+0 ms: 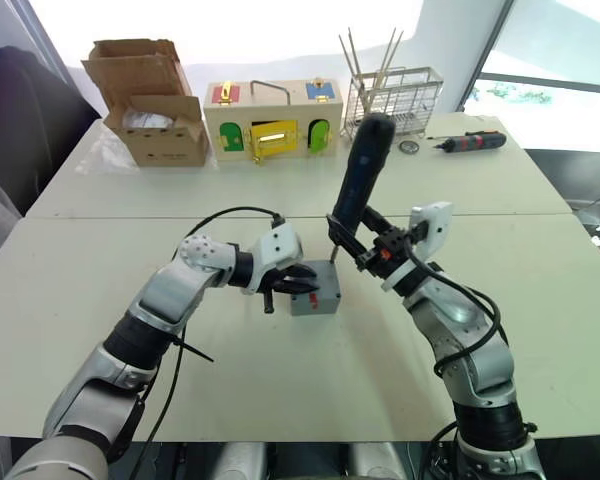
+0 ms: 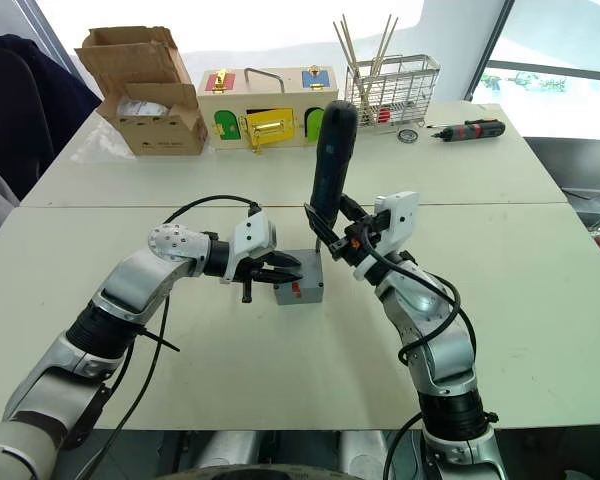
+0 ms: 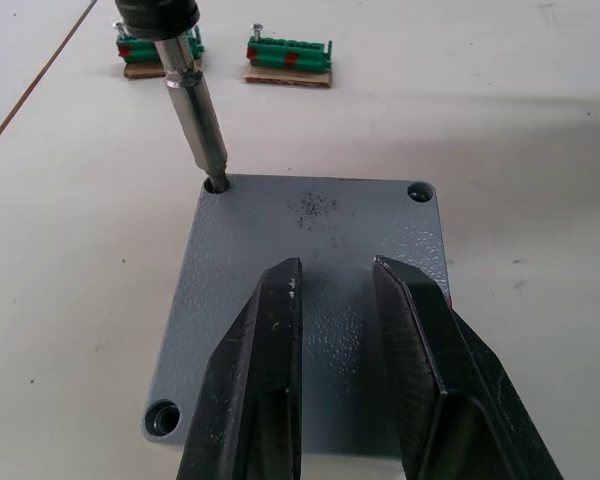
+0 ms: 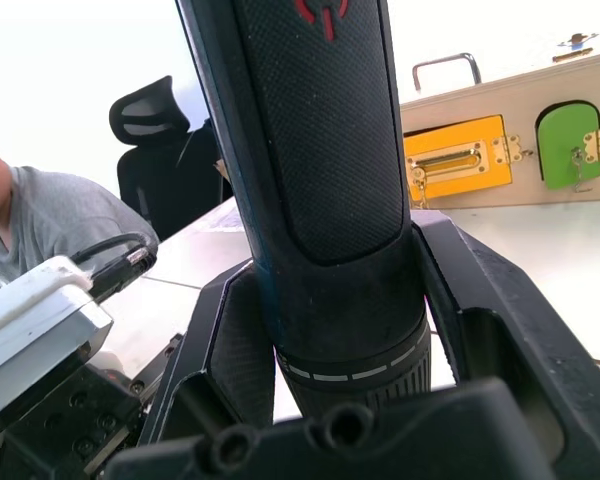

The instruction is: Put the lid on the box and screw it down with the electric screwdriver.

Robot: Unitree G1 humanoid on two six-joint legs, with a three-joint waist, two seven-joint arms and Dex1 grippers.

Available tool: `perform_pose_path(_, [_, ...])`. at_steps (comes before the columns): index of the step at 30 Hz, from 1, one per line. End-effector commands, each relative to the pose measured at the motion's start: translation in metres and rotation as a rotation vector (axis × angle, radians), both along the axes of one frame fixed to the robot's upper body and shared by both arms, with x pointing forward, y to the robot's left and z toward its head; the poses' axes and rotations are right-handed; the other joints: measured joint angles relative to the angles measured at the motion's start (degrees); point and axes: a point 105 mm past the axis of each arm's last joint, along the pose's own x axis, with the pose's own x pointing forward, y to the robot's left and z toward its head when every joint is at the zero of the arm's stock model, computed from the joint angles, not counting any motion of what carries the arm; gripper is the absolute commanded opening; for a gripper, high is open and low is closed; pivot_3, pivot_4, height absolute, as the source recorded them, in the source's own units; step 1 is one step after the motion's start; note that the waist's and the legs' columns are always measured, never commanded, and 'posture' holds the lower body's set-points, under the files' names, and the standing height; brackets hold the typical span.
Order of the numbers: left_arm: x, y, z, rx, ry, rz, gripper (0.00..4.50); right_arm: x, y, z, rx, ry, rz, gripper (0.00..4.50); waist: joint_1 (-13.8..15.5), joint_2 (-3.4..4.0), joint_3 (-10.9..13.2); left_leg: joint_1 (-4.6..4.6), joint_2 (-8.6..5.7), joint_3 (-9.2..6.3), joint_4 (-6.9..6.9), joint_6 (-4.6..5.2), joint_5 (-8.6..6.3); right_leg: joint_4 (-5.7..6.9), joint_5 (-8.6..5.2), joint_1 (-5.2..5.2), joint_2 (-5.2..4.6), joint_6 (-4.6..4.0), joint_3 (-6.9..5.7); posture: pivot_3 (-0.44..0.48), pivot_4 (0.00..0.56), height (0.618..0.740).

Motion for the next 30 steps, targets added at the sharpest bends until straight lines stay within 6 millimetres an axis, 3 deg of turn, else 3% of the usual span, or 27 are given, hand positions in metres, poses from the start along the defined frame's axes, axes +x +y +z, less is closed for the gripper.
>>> perform_pose_path(1, [-0.001, 0.003, -0.010, 0.038, 0.022, 0.013, 1.08, -0.004, 0.008, -0.050, -0.085, 0.174, 0.034, 1.82, 0.00, -0.04, -0.04, 0.01, 0.00, 0.00, 0.00, 0.01, -0.01, 0.00, -0.04, 0.01, 0.00, 0.01, 0.00, 0.000, 0.150, 0.731])
perform_pose_path(23, [-0.002, 0.003, -0.012, 0.040, 0.025, 0.013, 1.08, -0.001, 0.003, -0.049, -0.098, 0.163, 0.011, 1.82, 0.06, -0.09, -0.29, 0.03, 0.05, 0.00, -0.06, 0.04, -0.04, -0.04, -0.09, 0.01, -0.04, -0.01, 0.02, 0.000, 0.150, 0.731])
perform_pose_path(26, [-0.001, 0.003, -0.012, 0.036, 0.022, 0.015, 1.08, 0.001, 0.001, -0.034, -0.092, 0.129, 0.008, 1.82, 0.08, -0.08, -0.29, 0.03, 0.06, 0.00, -0.07, 0.04, -0.04, -0.05, -0.10, 0.01, -0.04, 0.00, 0.02, 0.000, 0.150, 0.731])
perform_pose_path(30, [0.001, 0.005, -0.011, 0.026, 0.021, 0.022, 1.08, 0.003, -0.007, 0.014, -0.074, 0.046, 0.019, 1.82, 0.15, -0.05, -0.25, -0.02, 0.07, 0.00, -0.07, 0.04, -0.03, -0.11, -0.11, -0.01, -0.08, -0.01, 0.03, 0.000, 0.150, 0.731])
